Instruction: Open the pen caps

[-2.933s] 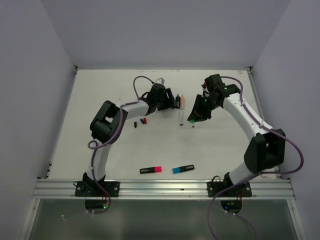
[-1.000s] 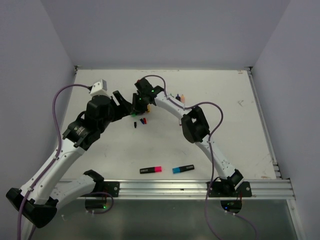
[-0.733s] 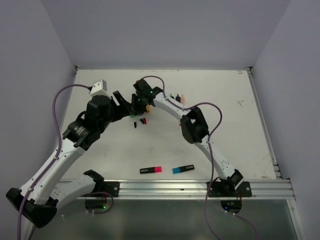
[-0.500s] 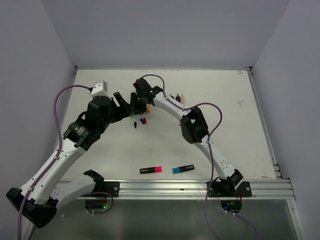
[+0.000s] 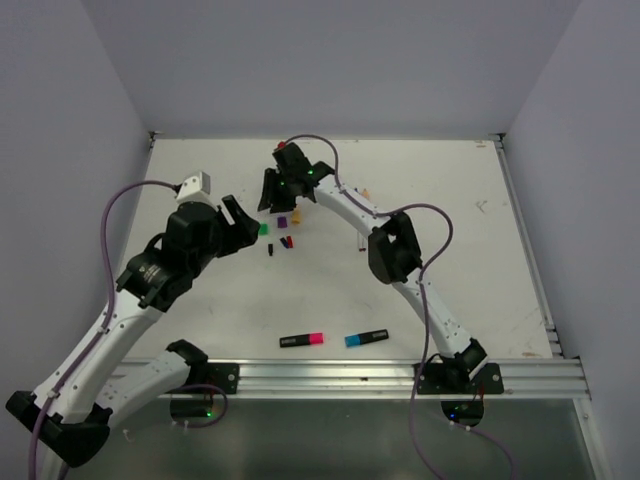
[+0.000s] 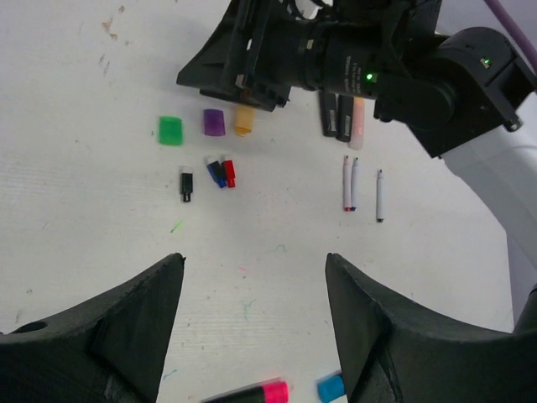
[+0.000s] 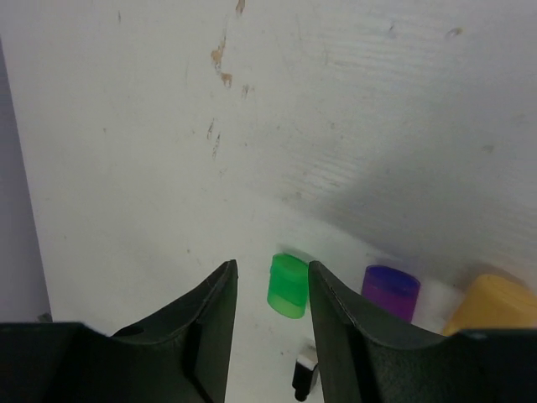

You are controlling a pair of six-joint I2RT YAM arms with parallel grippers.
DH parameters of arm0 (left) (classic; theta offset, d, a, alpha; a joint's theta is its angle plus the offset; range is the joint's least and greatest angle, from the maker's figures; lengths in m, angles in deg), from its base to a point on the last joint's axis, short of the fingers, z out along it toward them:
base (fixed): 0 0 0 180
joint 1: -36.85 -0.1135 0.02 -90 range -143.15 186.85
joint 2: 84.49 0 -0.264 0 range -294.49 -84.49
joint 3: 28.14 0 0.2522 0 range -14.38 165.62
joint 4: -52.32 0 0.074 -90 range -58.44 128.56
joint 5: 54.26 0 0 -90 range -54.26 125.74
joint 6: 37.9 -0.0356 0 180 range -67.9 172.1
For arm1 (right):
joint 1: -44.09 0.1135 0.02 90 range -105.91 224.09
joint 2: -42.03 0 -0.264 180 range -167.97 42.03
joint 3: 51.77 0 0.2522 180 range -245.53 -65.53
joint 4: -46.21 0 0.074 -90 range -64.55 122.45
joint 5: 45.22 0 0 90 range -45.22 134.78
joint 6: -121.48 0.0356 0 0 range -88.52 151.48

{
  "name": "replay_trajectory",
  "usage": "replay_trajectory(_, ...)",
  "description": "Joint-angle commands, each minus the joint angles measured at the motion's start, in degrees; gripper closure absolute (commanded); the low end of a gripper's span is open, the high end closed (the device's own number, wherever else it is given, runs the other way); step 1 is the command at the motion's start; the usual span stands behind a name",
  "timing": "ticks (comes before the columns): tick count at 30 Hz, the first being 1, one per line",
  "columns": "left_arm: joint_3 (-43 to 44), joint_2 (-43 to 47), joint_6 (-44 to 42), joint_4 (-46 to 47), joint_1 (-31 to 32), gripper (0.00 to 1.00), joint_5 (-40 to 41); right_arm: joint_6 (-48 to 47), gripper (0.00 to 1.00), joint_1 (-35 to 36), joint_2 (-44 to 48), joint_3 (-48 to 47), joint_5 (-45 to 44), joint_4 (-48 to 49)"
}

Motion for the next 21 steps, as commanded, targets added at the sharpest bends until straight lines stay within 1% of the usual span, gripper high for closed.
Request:
replay_trajectory(1, 0.4, 1.5, -2.3, 0.0, -0.3, 0.28, -4.3, 2.2, 0.56, -5.6, 12.5, -1.3, -1.8, 1.7)
replay_trajectory(2, 0.0, 1.2, -2.8, 0.0, -0.2, 0.31, -5.6, 2.5, 0.56, -6.7, 14.5, 0.2, -2.2, 0.1)
replay_trajectory(3, -0.3, 0.8, -3.6, 0.2, -0.3, 0.32, -7.0, 2.6, 0.56, -8.8, 16.9, 1.9, -2.4, -0.8)
replay_trajectory(4, -1.1, 0.4, -3.8, 0.8, -0.3, 0.32, -9.4, 2.1, 0.56, -9.8, 21.0, 5.6, -2.4, -1.5)
replay_trajectory(5, -1.5, -0.3, -3.8, 0.8, -0.3, 0.32, -10.5, 1.2, 0.56, -10.7, 23.3, 7.3, -2.3, -4.1)
replay_trajectory(6, -2.0, -0.6, -2.7, 1.4, -0.3, 0.32, -12.3, -1.9, 0.56, -11.8, 25.0, 8.7, -2.4, -6.0)
replay_trajectory(7, -2.7, -0.6, -2.1, 2.1, -0.3, 0.32, -13.2, -3.9, 0.56, -11.9, 28.5, 11.5, -2.9, -8.2)
replay_trajectory(8, -4.1, -1.3, -1.2, 2.8, -0.3, 0.32, -14.5, -5.7, 0.56, -11.9, 30.2, 13.3, -4.1, -11.8)
replay_trajectory(9, -4.6, -2.0, -0.9, 3.4, -0.3, 0.32, -15.3, -8.8, 0.56, -11.8, 32.0, 15.6, -4.0, -13.2)
replay_trajectory(10, -5.1, -3.1, -0.9, 3.5, -0.3, 0.33, -18.1, -9.9, 0.55, -11.8, 36.5, 22.0, -3.5, -14.1)
replay_trajectory(11, -5.3, -5.0, -0.5, 3.3, -0.3, 0.33, -19.4, -10.7, 0.55, -11.8, 39.0, 26.1, -3.3, -14.3)
replay_trajectory(12, -5.7, -5.9, -0.3, 3.0, -0.2, 0.34, -22.2, -12.1, 0.55, -11.8, 42.0, 34.5, -3.1, -13.9)
replay_trajectory(13, -6.8, -6.8, 0.0, 2.8, -0.1, 0.34, -23.3, -12.9, 0.55, -11.8, 44.7, 38.4, -3.0, -13.5)
replay_trajectory(14, -7.4, -7.8, 1.3, 2.4, -0.2, 0.34, -24.4, -13.9, 0.54, -11.8, 49.6, 41.9, -3.0, -12.0)
replay_trajectory(15, -8.3, -7.8, 2.0, 2.3, -0.2, 0.34, -26.3, -15.7, 0.54, -11.8, 51.6, 47.6, -1.0, -11.7)
replay_trajectory(17, -11.4, -6.1, 4.8, 2.9, 0.1, 0.34, -28.0, -17.5, 0.54, -11.7, 56.0, 51.6, 1.2, -13.2)
replay_trajectory(18, -12.2, -5.2, 5.7, 2.8, 0.2, 0.34, -28.3, -19.0, 0.54, -11.2, 57.2, 55.5, 3.1, -13.7)
replay_trajectory(20, -14.5, -2.4, 8.1, 2.6, 0.4, 0.34, -28.2, -20.2, 0.56, -10.5, 61.2, 59.4, 4.8, -14.5)
replay_trajectory(21, -14.9, -1.9, 8.8, 1.9, 0.4, 0.34, -27.5, -20.9, 0.57, -9.1, 62.8, 63.4, 5.8, -14.5)
